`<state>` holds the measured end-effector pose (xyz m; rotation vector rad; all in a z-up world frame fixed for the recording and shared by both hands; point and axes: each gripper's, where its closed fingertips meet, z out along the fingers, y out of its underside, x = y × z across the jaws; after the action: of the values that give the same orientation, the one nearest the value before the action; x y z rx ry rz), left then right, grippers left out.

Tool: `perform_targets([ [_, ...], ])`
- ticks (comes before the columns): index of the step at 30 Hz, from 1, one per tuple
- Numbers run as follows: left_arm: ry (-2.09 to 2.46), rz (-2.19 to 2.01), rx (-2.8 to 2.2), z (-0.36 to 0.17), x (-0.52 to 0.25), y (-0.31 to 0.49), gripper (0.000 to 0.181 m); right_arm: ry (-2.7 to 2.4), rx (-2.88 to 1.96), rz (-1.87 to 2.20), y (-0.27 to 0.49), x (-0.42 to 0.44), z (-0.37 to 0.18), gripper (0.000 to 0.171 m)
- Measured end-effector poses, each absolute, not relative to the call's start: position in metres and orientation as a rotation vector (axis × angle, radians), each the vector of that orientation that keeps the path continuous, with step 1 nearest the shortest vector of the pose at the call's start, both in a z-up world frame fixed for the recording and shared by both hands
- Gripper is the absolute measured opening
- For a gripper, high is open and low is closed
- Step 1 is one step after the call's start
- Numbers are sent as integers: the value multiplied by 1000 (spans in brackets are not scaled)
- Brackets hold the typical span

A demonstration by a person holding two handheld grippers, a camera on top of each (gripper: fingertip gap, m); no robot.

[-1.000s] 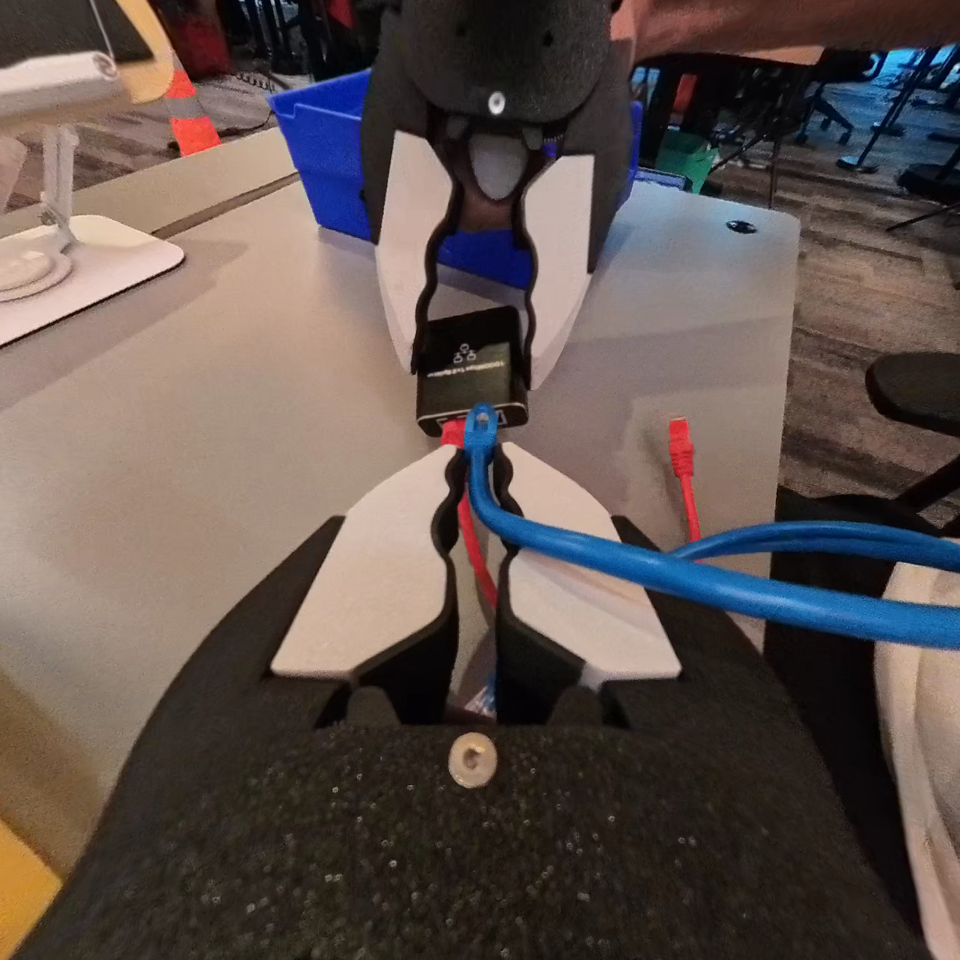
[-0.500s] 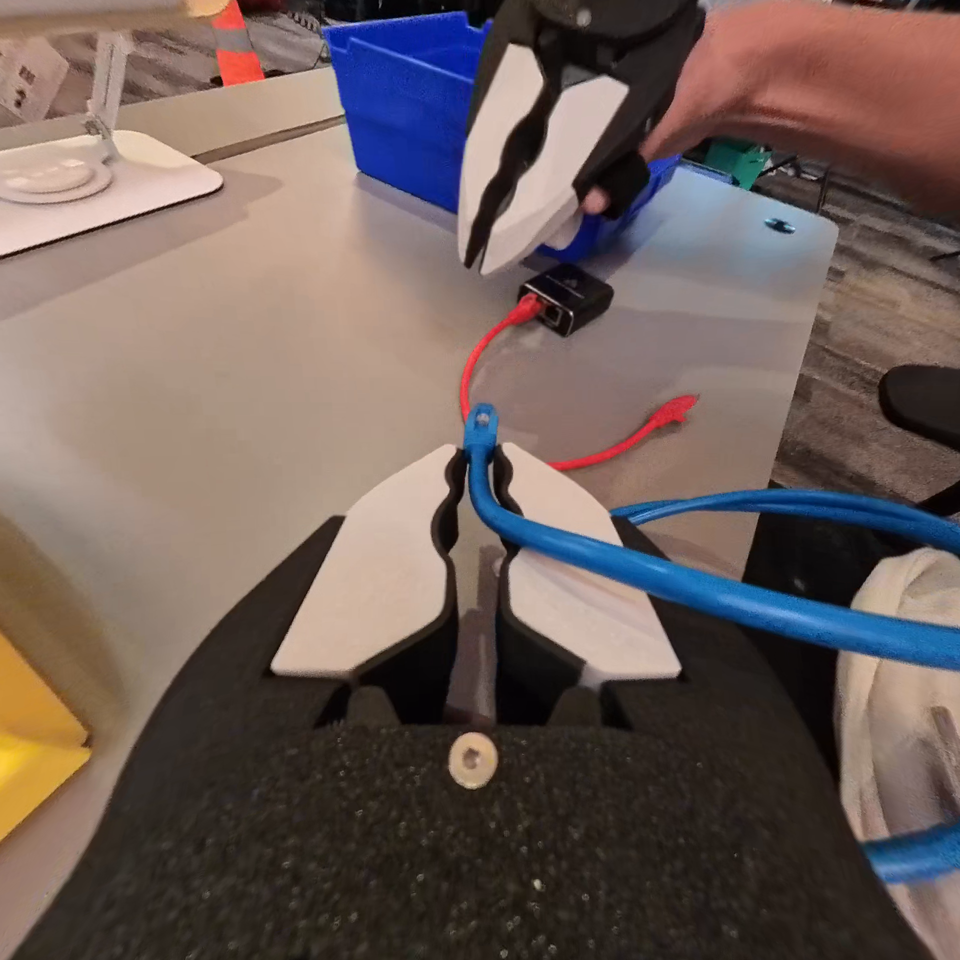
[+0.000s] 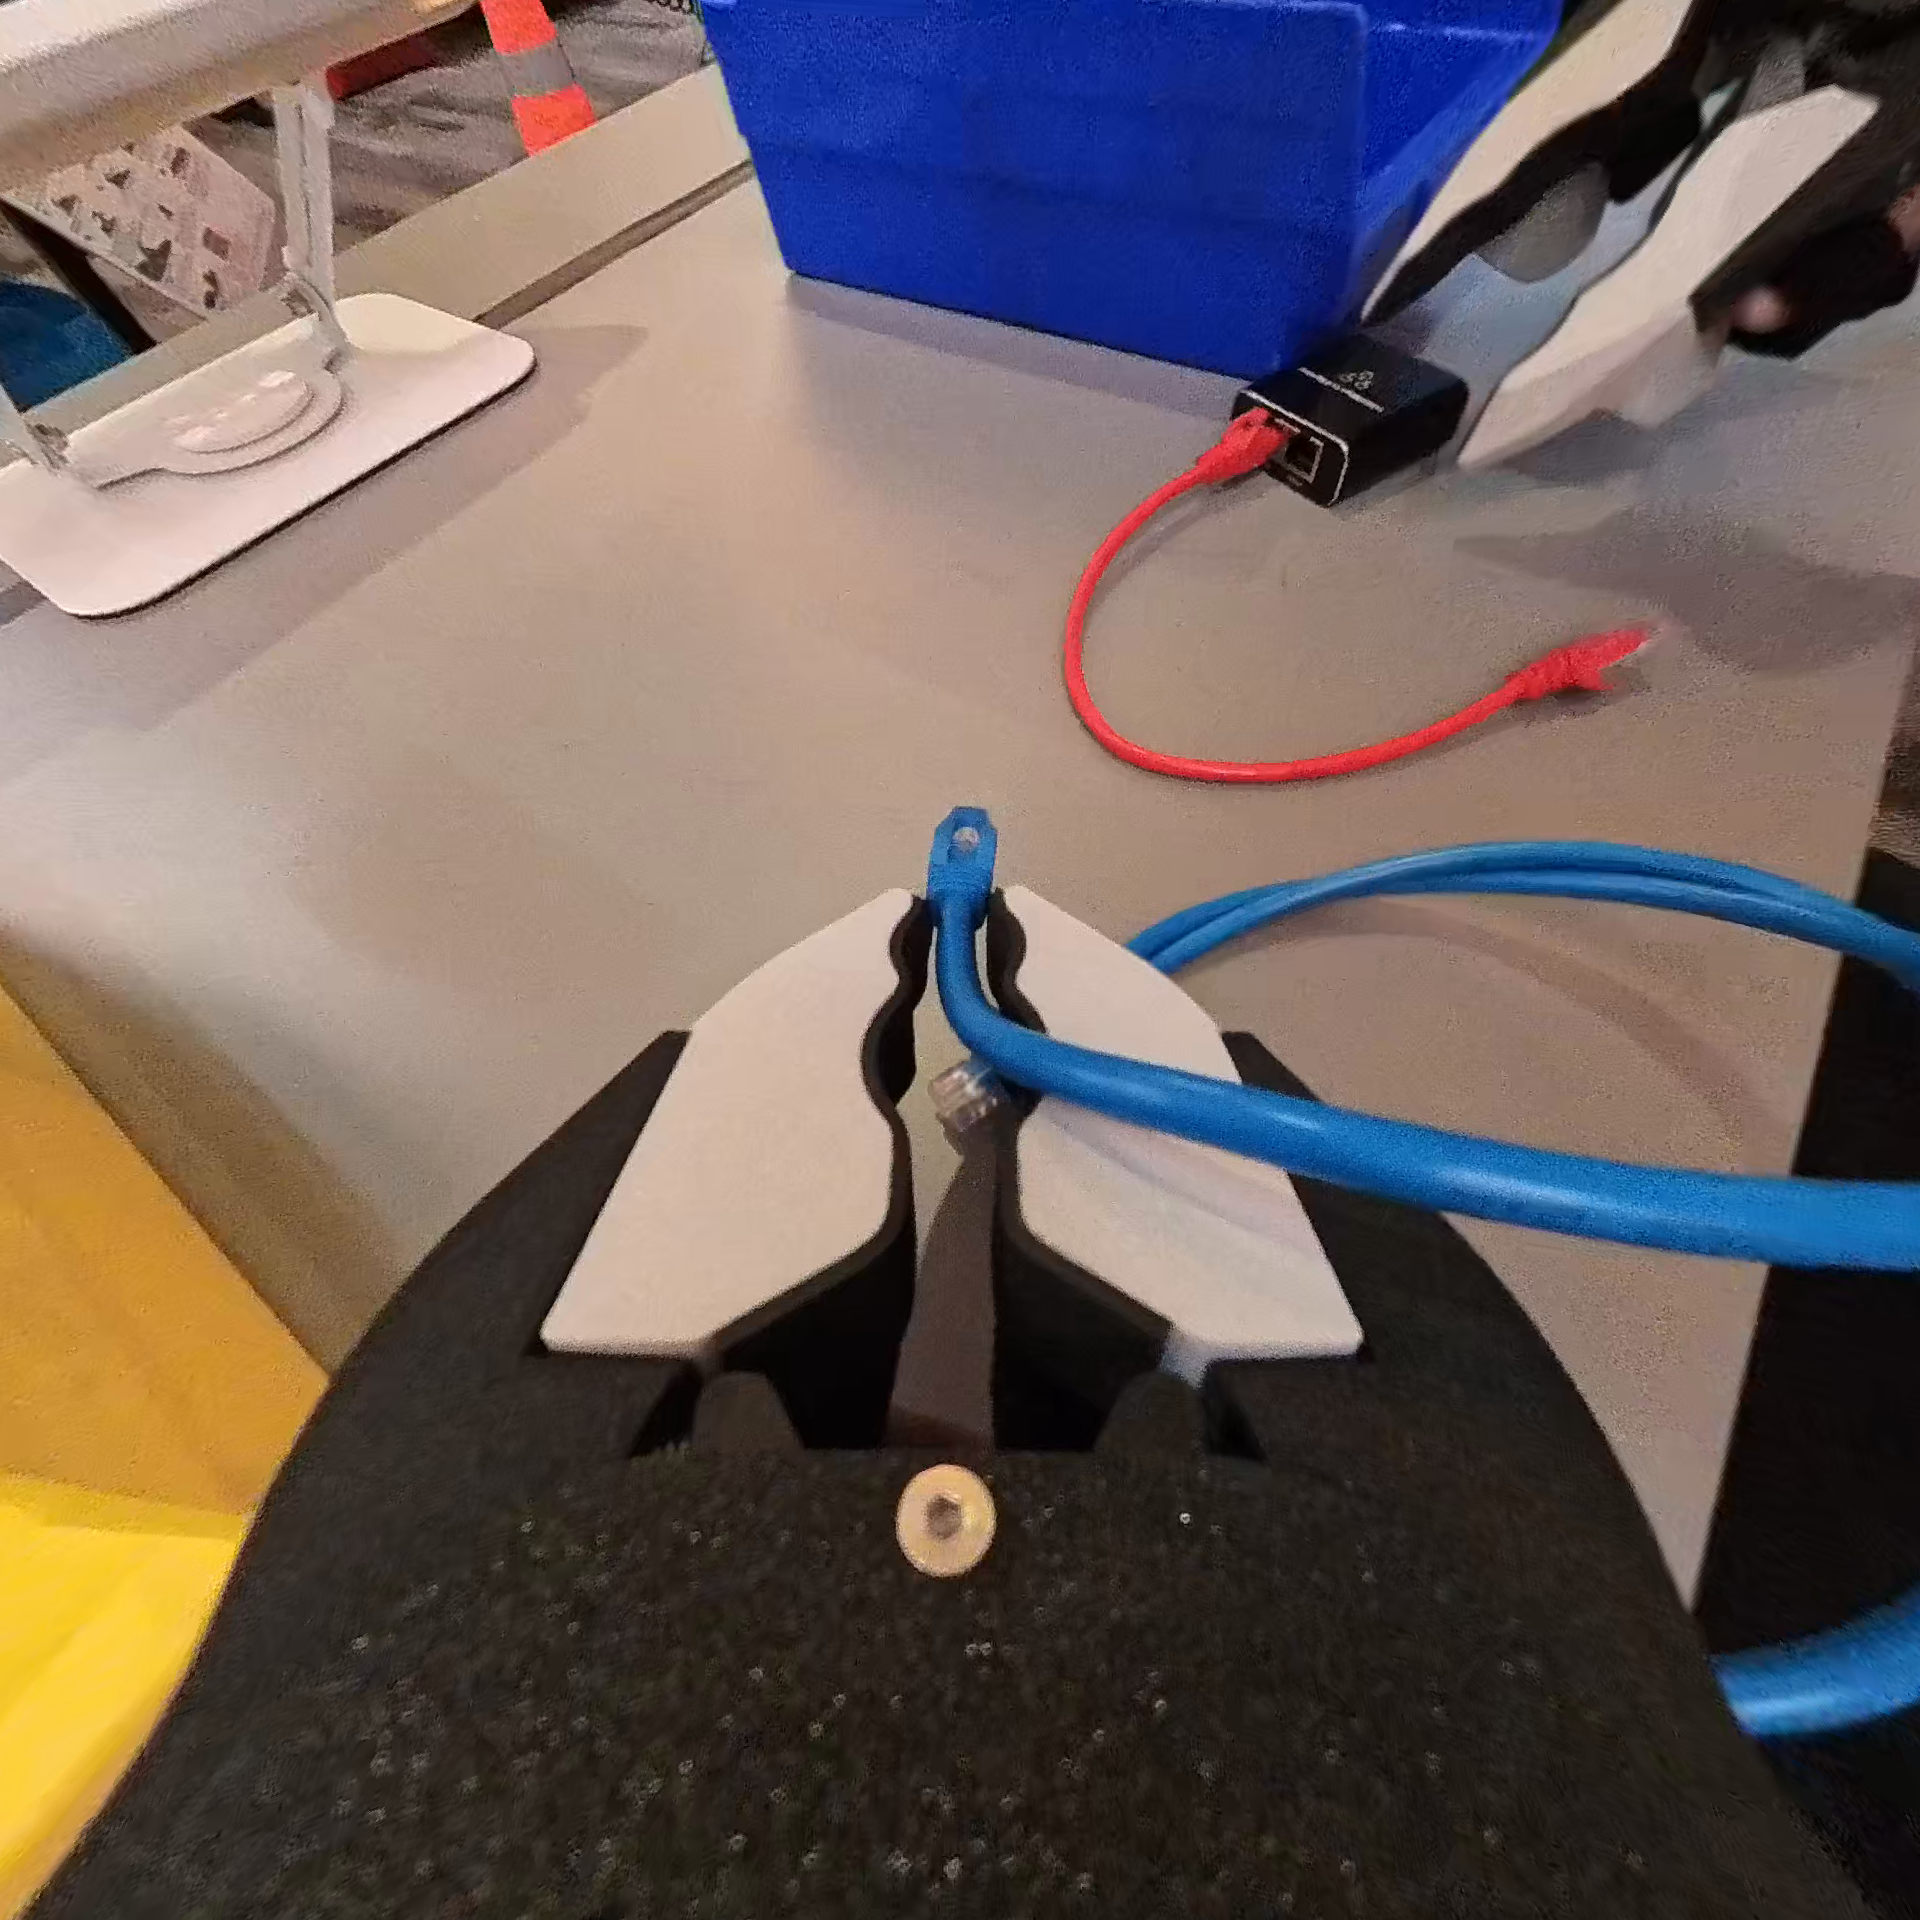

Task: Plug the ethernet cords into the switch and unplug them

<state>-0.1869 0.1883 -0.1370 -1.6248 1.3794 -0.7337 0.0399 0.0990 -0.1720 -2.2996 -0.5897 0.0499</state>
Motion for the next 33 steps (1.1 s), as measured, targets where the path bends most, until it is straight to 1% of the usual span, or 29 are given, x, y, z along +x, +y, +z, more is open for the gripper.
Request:
perform_targets([
  [3, 1404, -692, -1633, -143, -186, 201, 10, -563, -2329, -24, 98, 58, -184, 69],
  [7, 1532, -673, -1685, -165, -187, 200, 10, -495, -2291, 16, 104, 62, -183, 64],
  [10, 1578, -706, -1685, -171, -190, 193, 10, -554, -2304, 12, 108, 57, -191, 76],
  [11, 1590, -716, -1679, -170, -193, 192, 10, -563, -2309, 9, 109, 55, -192, 78],
  [12, 1590, -714, -1668, -167, -195, 193, 10, -580, -2315, -16, 108, 55, -192, 73],
  [13, 1591, -710, -1659, -165, -198, 193, 10, -614, -2322, -31, 105, 53, -191, 60],
  [16, 1594, -722, -1605, -155, -207, 193, 10, -676, -2341, 70, 92, 31, -189, 57],
  [17, 1592, -731, -1596, -152, -209, 193, 10, -683, -2341, 86, 91, 25, -189, 58],
  [20, 1593, -747, -1559, -145, -215, 193, 10, -699, -2288, 118, 95, 10, -179, 72],
  [21, 1586, -753, -1558, -143, -216, 194, 10, -699, -2296, 101, 98, 11, -178, 78],
  [23, 1566, -771, -1558, -141, -218, 195, 10, -711, -2342, 23, 103, 17, -184, 85],
  [25, 1568, -788, -1558, -140, -218, 193, 10, -710, -2354, 14, 109, 17, -192, 79],
  [27, 1571, -797, -1552, -140, -217, 191, 10, -720, -2370, 171, 107, 7, -196, 62],
  [31, 1585, -862, -1526, -135, -212, 180, 10, -783, -2339, 225, 104, 1, -196, 63],
  [33, 1583, -910, -1499, -128, -209, 174, 10, -748, -2309, 345, 101, -6, -193, 62],
])
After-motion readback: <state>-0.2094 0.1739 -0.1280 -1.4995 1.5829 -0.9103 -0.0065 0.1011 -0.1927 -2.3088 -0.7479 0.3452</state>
